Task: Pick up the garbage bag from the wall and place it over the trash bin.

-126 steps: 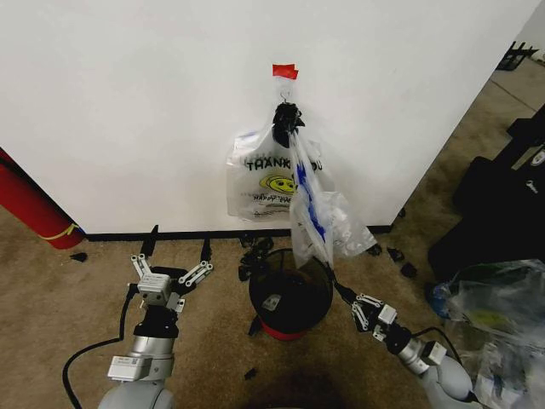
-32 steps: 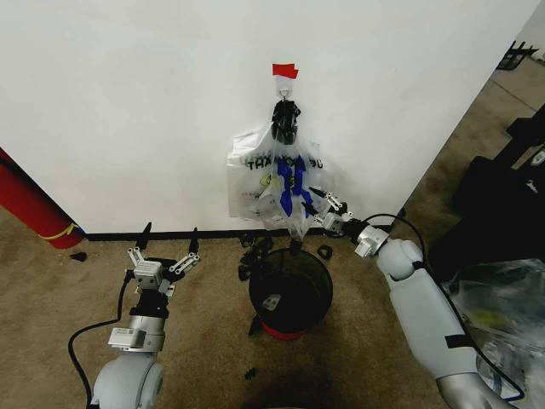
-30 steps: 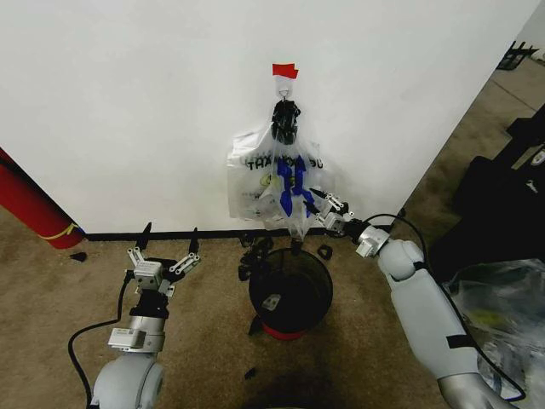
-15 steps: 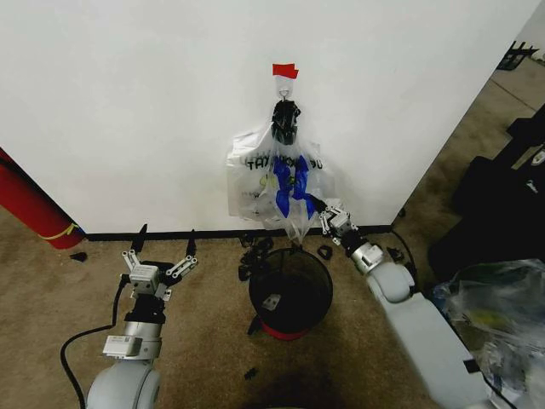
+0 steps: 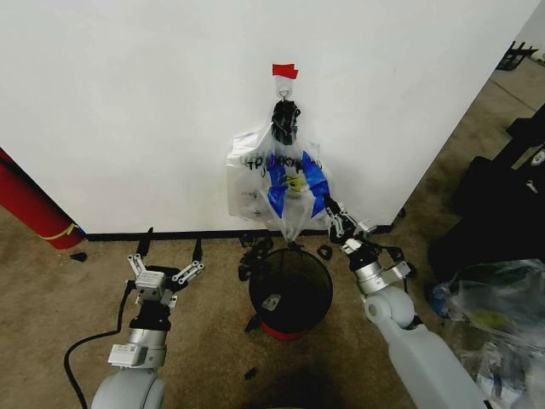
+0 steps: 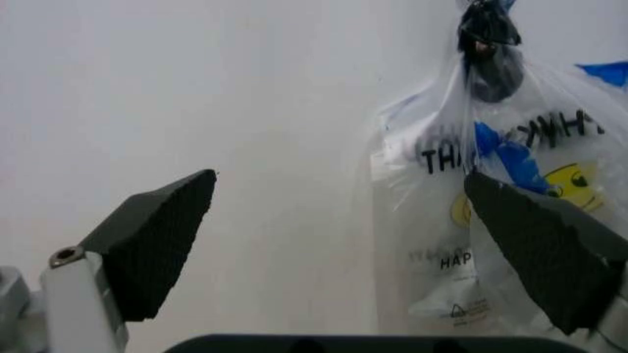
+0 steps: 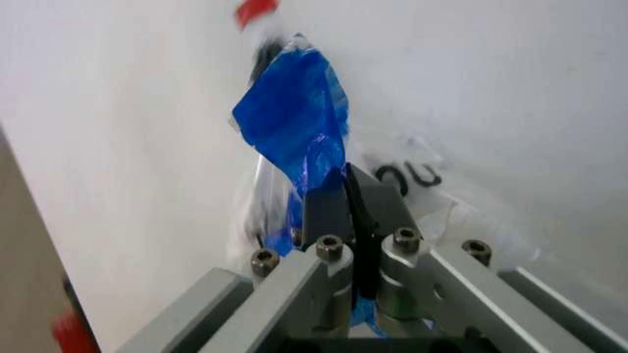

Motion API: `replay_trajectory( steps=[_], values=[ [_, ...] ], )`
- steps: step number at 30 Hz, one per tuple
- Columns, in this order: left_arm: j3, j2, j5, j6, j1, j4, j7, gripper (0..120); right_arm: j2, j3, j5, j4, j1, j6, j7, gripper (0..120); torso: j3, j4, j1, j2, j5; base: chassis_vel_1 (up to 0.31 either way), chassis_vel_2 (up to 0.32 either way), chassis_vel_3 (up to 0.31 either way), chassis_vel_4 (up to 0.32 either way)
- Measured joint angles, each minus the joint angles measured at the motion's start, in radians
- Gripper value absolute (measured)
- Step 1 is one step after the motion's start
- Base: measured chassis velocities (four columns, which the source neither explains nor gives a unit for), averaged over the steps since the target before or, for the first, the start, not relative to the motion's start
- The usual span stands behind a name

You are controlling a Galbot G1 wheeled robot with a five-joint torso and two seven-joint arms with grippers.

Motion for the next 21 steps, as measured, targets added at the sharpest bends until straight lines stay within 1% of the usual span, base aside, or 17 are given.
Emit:
replay_trajectory(
  steps=[5,6,9,12,13,14,15,19,20,21],
  values=[
    [0.041,0.018,0.0,-0.008,-0.047,0.049,0.021,100,0.042,0.013,0.208,0.031,-0.035,-0.04,0.015,0,0.0,0.0,0.0,0.0,0.0,0.0,0.0,0.0,0.0],
    [0.041,0.018,0.0,-0.008,-0.047,0.049,0.021,100,0.042,0.013,0.208,0.031,-0.035,-0.04,0.015,0,0.0,0.0,0.0,0.0,0.0,0.0,0.0,0.0,0.0],
    [0.065,0.044,-0.001,-0.011,-0.097,0.081,0.047,100,0.066,0.014,0.286,0.04,-0.039,-0.056,0.04,0,0.0,-0.0001,0.0,0.0,0.0,0.0,0.0,0.0,0.0],
    [0.106,0.095,-0.003,-0.013,-0.161,0.115,0.085,100,0.085,0.007,0.32,0.041,-0.035,-0.062,0.056,0,0.0,-0.0001,0.0,0.0,-0.0003,0.0,0.0,0.0,0.0],
    [0.127,0.124,-0.012,-0.011,-0.188,0.125,0.103,100,0.094,0.004,0.322,0.041,-0.031,-0.063,0.058,0,0.0,-0.0001,0.0,0.0,0.0,0.0,0.0,0.0,0.0],
    [0.127,0.124,-0.012,-0.011,-0.188,0.125,0.103,100,0.094,0.004,0.322,0.041,-0.031,-0.063,0.058,0,0.0,-0.0001,0.0,0.0,0.0,0.0,0.0,0.0,0.0],
    [0.141,0.146,-0.023,-0.009,-0.208,0.133,0.118,100,0.098,0.002,0.322,0.04,-0.028,-0.065,0.058,0,0.0,0.0001,0.0,0.0,-0.0003,0.0,0.0,0.0,0.0],
    [0.209,0.262,-0.076,-0.002,-0.326,0.182,0.192,100,0.124,-0.009,0.312,0.033,-0.019,-0.066,0.059,0,0.0,-0.0001,0.0,0.0,-0.0003,0.0,0.0,0.0,0.0],
    [0.217,0.276,-0.085,-0.001,-0.339,0.188,0.199,100,0.128,-0.01,0.31,0.032,-0.018,-0.066,0.059,0,0.0,-0.0002,0.0,0.0,-0.0002,0.0,0.0,0.0,0.0],
    [0.246,0.313,-0.113,0.004,-0.376,0.201,0.21,100,0.135,-0.014,0.304,0.029,-0.016,-0.066,0.059,0,0.0,-0.0002,0.0,0.0,-0.0001,0.0,0.0,0.0,0.0]
  ],
)
